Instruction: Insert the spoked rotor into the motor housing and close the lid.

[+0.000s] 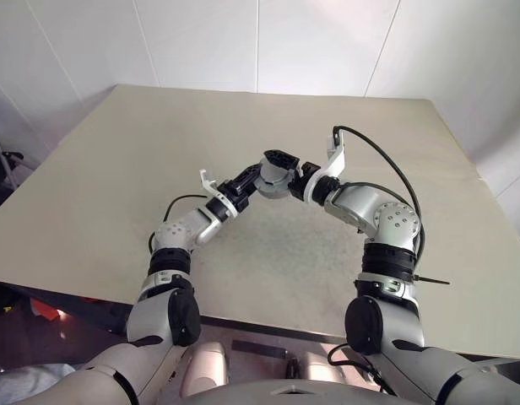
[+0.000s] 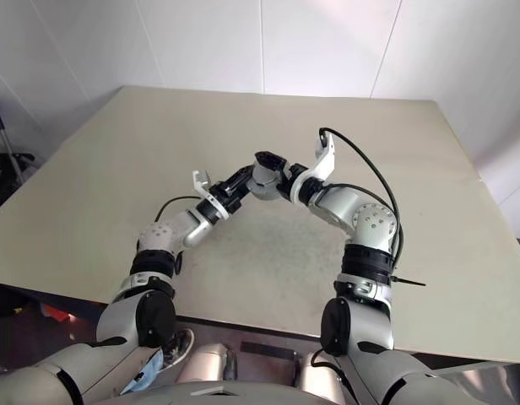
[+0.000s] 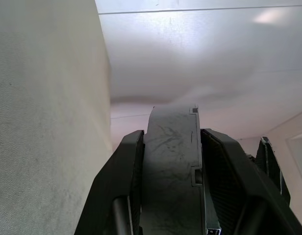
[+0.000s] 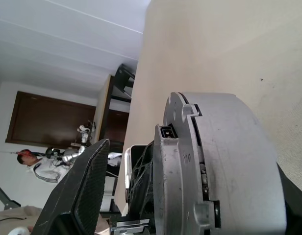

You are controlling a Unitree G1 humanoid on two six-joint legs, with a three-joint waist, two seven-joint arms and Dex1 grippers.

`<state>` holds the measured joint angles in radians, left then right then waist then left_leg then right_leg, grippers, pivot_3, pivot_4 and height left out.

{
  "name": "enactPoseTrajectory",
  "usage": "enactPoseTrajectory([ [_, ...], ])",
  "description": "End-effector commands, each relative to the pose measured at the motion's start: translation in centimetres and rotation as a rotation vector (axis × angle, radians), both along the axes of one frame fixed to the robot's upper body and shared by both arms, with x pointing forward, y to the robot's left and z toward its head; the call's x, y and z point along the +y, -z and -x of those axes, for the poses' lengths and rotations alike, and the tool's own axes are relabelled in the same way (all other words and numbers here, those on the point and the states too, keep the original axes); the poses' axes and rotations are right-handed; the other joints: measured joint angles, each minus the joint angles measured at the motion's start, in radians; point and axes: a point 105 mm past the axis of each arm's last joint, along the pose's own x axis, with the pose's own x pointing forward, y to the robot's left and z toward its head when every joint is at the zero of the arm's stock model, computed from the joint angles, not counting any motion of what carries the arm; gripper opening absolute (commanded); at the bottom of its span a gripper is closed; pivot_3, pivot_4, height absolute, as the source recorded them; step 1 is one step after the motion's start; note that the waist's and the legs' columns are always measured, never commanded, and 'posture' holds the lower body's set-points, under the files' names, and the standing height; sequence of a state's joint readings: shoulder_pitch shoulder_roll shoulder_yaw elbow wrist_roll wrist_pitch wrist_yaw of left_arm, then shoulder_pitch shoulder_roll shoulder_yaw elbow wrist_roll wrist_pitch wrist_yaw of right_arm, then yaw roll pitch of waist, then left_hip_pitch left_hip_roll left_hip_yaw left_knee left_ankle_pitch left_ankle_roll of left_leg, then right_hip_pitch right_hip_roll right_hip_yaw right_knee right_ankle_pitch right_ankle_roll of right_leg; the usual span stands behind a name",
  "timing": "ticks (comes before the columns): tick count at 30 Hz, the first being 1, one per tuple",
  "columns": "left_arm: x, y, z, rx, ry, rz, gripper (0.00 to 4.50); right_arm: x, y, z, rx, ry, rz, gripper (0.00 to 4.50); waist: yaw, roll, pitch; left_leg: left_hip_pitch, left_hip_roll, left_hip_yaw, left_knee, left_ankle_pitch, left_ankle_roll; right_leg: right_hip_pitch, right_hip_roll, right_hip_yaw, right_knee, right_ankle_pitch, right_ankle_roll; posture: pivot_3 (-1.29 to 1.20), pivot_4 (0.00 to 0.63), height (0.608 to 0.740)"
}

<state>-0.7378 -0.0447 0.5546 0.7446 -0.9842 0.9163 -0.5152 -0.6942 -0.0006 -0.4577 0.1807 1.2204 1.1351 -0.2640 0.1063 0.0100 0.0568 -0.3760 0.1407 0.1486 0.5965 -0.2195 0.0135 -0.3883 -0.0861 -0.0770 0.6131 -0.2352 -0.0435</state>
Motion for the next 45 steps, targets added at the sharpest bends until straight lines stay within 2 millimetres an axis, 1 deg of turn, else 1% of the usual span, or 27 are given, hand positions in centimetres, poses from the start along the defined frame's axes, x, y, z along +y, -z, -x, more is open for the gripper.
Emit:
enactPoseTrajectory([
  [1,0.2,-0.8,-0.2,-0.030,-0.013,0.003,1.87,0.2,-2.0,0.0,-0.076,-0.009,-0.014,4.46,0.000,0.000,0.000,0.000,0.000,0.000,0.000,0.000,0.000,0.000,0.000,0.000,0.000,0.000,0.000,0.00,0.000,0.740],
  [9,0.2,-0.8,-0.2,-0.040,-0.014,0.000,1.87,0.3,-1.9,0.0,-0.072,-0.012,-0.009,4.46,0.000,0.000,0.000,0.000,0.000,0.000,0.000,0.000,0.000,0.000,0.000,0.000,0.000,0.000,0.000,0.00,0.000,0.740],
  [12,0.1,-0.9,-0.1,-0.045,-0.010,0.003,1.33,0.2,-1.9,0.0,-0.070,-0.011,-0.008,4.50,0.000,0.000,0.000,0.000,0.000,0.000,0.000,0.000,0.000,0.000,0.000,0.000,0.000,0.000,0.000,0.00,0.000,0.740],
  [13,0.0,-0.9,-0.1,-0.046,-0.007,0.004,1.28,0.2,-1.9,0.0,-0.070,-0.010,-0.008,4.50,0.000,0.000,0.000,0.000,0.000,0.000,0.000,0.000,0.000,0.000,0.000,0.000,0.000,0.000,0.000,0.00,0.000,0.740],
  [20,-0.3,-1.5,0.2,-0.061,0.025,0.025,1.28,0.1,-1.9,-0.1,-0.071,-0.004,-0.008,4.50,0.000,0.000,0.000,0.000,0.000,0.000,0.000,0.000,0.000,0.000,0.000,0.000,0.000,0.000,0.000,0.00,0.000,0.740],
  [26,0.3,-1.3,-0.2,-0.051,-0.009,0.017,1.28,0.1,-1.9,-0.1,-0.072,-0.005,-0.006,4.50,0.000,0.000,0.000,0.000,0.000,0.000,0.000,0.000,0.000,0.000,0.000,0.000,0.000,0.000,0.000,0.00,0.000,0.740],
  [28,1.5,-1.3,-0.8,-0.045,-0.065,0.021,1.28,0.1,-1.8,-0.1,-0.072,-0.007,-0.003,4.50,0.000,0.000,0.000,0.000,0.000,0.000,0.000,0.000,0.000,0.000,0.000,0.000,0.000,0.000,0.000,0.00,0.000,0.740],
  [30,3.2,-1.2,-1.5,-0.035,-0.148,0.025,1.28,0.1,-1.8,0.0,-0.072,-0.007,0.003,4.50,-0.001,0.000,0.000,0.000,0.000,0.000,0.000,0.000,0.000,0.000,0.000,0.000,0.000,0.000,0.000,0.00,0.000,0.740],
  [36,7.6,-1.0,-2.7,-0.031,-0.338,0.013,1.28,0.1,-1.4,0.0,-0.065,-0.005,0.015,4.50,-0.006,0.000,0.000,0.001,0.001,0.000,0.000,0.000,0.000,0.000,0.000,0.000,0.001,0.000,0.000,0.00,0.000,0.740],
  [38,9.6,-0.9,-3.1,-0.020,-0.422,0.001,1.28,0.1,-1.4,0.0,-0.065,-0.005,0.019,4.50,-0.004,-0.001,0.000,0.000,0.000,0.000,0.000,0.000,0.000,0.000,0.000,0.000,0.001,0.000,0.000,0.00,0.000,0.740],
  [39,10.7,-0.7,-3.3,-0.011,-0.467,-0.009,1.28,0.0,-1.3,0.0,-0.064,-0.004,0.021,4.50,-0.003,-0.001,0.001,0.000,0.000,0.000,0.000,0.000,0.000,0.000,0.000,0.000,0.001,0.000,0.000,0.00,0.000,0.740],
  [41,11.8,-0.5,-3.4,0.001,-0.514,-0.021,1.28,0.0,-1.3,0.0,-0.064,-0.004,0.023,4.50,-0.003,-0.002,0.002,0.000,0.000,0.000,0.000,0.000,0.000,0.000,0.000,0.000,0.001,0.000,0.000,0.00,0.000,0.740],
  [45,15.4,0.2,-3.2,0.028,-0.628,-0.081,1.28,0.2,-1.1,0.0,-0.058,-0.010,0.029,4.50,-0.002,-0.006,0.004,0.000,0.000,0.000,0.000,0.000,0.000,0.000,0.000,0.000,0.001,0.000,0.000,0.00,0.000,0.740],
])
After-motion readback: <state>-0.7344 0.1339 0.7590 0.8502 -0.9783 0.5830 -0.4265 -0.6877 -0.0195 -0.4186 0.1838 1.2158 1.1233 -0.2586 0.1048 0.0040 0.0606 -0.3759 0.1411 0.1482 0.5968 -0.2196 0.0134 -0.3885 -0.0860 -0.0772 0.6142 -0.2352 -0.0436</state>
